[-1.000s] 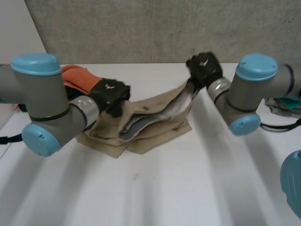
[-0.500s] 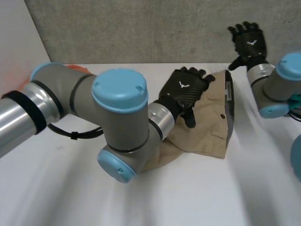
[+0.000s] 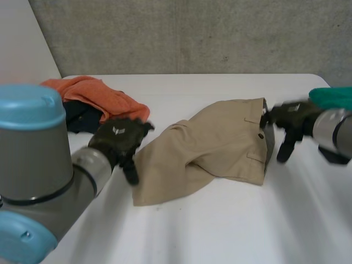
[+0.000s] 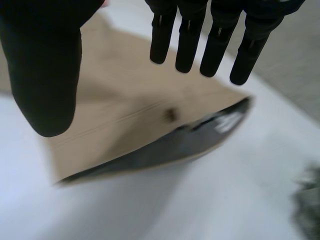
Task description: Fold the laundry.
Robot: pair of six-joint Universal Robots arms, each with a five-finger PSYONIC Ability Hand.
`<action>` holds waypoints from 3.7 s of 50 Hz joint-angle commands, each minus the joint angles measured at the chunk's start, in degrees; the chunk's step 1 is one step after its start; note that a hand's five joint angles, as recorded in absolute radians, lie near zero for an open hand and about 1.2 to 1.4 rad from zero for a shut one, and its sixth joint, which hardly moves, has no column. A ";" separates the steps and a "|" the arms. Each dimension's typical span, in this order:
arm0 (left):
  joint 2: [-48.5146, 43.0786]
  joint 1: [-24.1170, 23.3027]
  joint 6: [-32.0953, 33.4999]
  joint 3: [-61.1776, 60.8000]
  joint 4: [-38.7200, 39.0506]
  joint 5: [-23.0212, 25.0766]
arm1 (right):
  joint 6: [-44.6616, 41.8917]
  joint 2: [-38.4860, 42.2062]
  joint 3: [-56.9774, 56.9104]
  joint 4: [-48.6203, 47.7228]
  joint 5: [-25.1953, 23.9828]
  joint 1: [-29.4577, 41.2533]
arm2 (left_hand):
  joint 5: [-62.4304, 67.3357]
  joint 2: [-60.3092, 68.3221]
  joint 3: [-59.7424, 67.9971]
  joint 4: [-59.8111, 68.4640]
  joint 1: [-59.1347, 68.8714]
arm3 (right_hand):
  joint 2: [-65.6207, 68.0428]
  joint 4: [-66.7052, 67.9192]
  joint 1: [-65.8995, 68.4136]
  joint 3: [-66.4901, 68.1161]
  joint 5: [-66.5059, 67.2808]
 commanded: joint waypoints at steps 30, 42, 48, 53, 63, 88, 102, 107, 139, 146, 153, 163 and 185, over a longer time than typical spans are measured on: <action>-22.66 -3.71 6.30 9.03 3.88 -1.37 | -11.89 6.26 29.86 -54.50 -2.89 2.29 | 43.77 44.83 44.45 45.06 45.70 | 52.76 52.55 52.44 52.61 52.22; -9.94 -1.17 6.31 10.80 4.67 -7.27 | -2.93 -6.48 26.00 -44.34 -1.92 0.53 | 67.22 68.28 67.90 68.51 69.15 | 52.81 52.60 52.48 52.66 52.27; 2.10 1.73 6.31 10.97 3.79 -3.40 | 1.99 -13.16 12.13 -21.40 -2.01 -2.63 | 67.22 68.28 67.90 68.51 69.15 | 52.81 52.60 52.48 52.66 52.27; 7.82 3.31 6.40 12.46 2.65 1.95 | 2.88 -13.35 0.27 -6.38 -1.75 -1.76 | 67.22 68.28 67.90 68.51 69.15 | 52.81 52.60 52.48 52.66 52.27; -1.82 4.46 7.01 18.17 -2.80 4.25 | -0.64 -3.34 -9.16 6.05 -0.87 2.55 | 67.22 68.28 67.90 68.51 69.15 | 52.81 52.60 52.48 52.66 52.27; -11.07 8.41 0.68 45.26 27.35 6.88 | 19.84 3.00 -29.29 -41.69 13.81 7.12 | 67.22 68.28 67.90 68.51 69.15 | 52.81 52.60 52.48 52.66 52.27; -5.27 11.31 0.68 5.01 26.11 16.02 | 16.34 2.74 -0.24 -30.51 -0.24 4.31 | 67.22 68.28 67.90 68.51 69.15 | 52.81 52.60 52.48 52.66 52.27; -4.56 11.23 1.65 -4.31 28.57 21.73 | 11.58 4.14 6.39 -30.95 -2.54 3.70 | 67.22 68.28 67.90 68.51 69.15 | 18.35 18.14 18.02 18.20 17.81; 12.83 7.36 3.76 -13.46 20.14 22.44 | 7.18 25.23 -8.36 -44.64 -2.46 13.79 | 67.22 68.28 67.90 68.51 69.15 | -6.76 -6.97 -7.09 -6.91 -7.30; 15.47 6.92 4.81 -14.08 17.94 22.70 | 7.71 29.28 -12.76 -52.13 3.17 16.70 | 67.22 68.28 67.90 68.51 69.15 | -6.93 -7.14 -7.26 -7.08 -7.47; 17.93 6.83 5.08 -14.43 16.18 22.53 | 7.27 36.31 -22.16 -50.12 3.00 18.99 | 67.22 68.28 67.90 68.51 69.15 | -1.40 -1.61 -1.73 -1.55 -1.94; 19.87 9.28 5.87 -14.78 15.56 21.13 | -0.90 35.98 -28.51 -39.93 10.37 16.27 | 67.22 68.28 67.90 68.51 69.15 | 52.81 52.60 52.48 52.66 52.27; -2.88 11.93 7.80 0.33 1.33 12.78 | -22.79 -2.20 -2.56 13.96 2.21 6.95 | 67.22 68.28 67.90 68.51 69.15 | 52.81 52.60 52.48 52.66 52.27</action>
